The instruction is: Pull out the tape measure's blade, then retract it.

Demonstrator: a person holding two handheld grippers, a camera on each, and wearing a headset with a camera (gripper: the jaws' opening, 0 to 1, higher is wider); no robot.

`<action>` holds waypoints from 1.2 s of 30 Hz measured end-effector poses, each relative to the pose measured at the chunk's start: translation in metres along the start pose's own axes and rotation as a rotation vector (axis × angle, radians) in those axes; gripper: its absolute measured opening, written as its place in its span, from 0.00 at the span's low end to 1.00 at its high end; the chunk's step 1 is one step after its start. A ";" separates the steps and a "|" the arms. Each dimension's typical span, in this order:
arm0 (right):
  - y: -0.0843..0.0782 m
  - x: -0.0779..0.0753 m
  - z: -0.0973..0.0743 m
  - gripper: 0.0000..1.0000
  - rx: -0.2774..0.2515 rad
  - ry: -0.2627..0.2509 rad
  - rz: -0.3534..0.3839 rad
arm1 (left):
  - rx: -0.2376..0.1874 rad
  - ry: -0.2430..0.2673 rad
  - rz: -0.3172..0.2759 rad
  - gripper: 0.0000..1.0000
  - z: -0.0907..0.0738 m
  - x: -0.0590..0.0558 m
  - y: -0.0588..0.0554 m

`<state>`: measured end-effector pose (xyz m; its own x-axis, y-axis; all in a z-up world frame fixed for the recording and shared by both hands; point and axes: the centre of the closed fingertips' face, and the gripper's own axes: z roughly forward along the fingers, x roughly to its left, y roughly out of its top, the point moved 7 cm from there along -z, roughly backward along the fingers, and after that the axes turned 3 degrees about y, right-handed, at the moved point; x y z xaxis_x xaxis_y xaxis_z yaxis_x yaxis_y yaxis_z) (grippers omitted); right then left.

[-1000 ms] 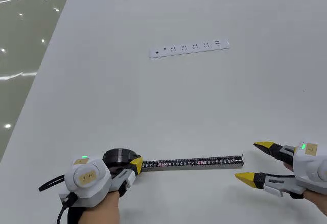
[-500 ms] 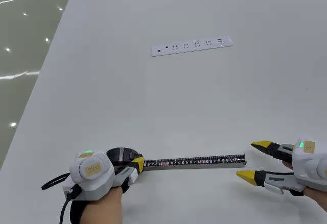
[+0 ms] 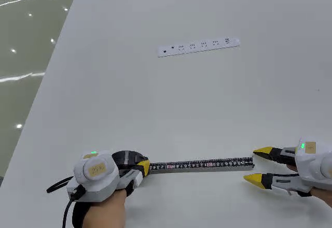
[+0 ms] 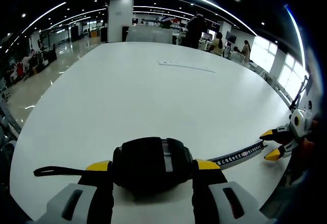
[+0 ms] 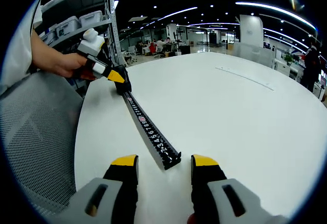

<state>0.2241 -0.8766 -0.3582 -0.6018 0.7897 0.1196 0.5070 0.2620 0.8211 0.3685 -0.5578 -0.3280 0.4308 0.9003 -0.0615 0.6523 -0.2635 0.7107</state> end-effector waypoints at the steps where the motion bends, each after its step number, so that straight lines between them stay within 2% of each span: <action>1: 0.000 0.000 0.000 0.39 0.002 0.004 -0.007 | -0.001 0.000 0.001 0.59 0.000 0.000 0.000; 6: -0.001 -0.002 0.005 0.36 0.006 0.023 -0.033 | 0.005 -0.001 0.000 0.59 0.001 0.000 0.001; 14: -0.002 -0.006 0.005 0.25 -0.002 0.036 -0.078 | 0.006 -0.001 -0.001 0.59 0.001 0.000 0.001; 36: 0.002 -0.009 0.006 0.14 0.005 0.076 -0.142 | 0.009 -0.002 0.000 0.59 0.001 0.000 0.001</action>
<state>0.2340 -0.8802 -0.3611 -0.7123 0.7005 0.0447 0.4165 0.3705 0.8302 0.3695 -0.5582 -0.3281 0.4322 0.8996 -0.0626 0.6577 -0.2669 0.7044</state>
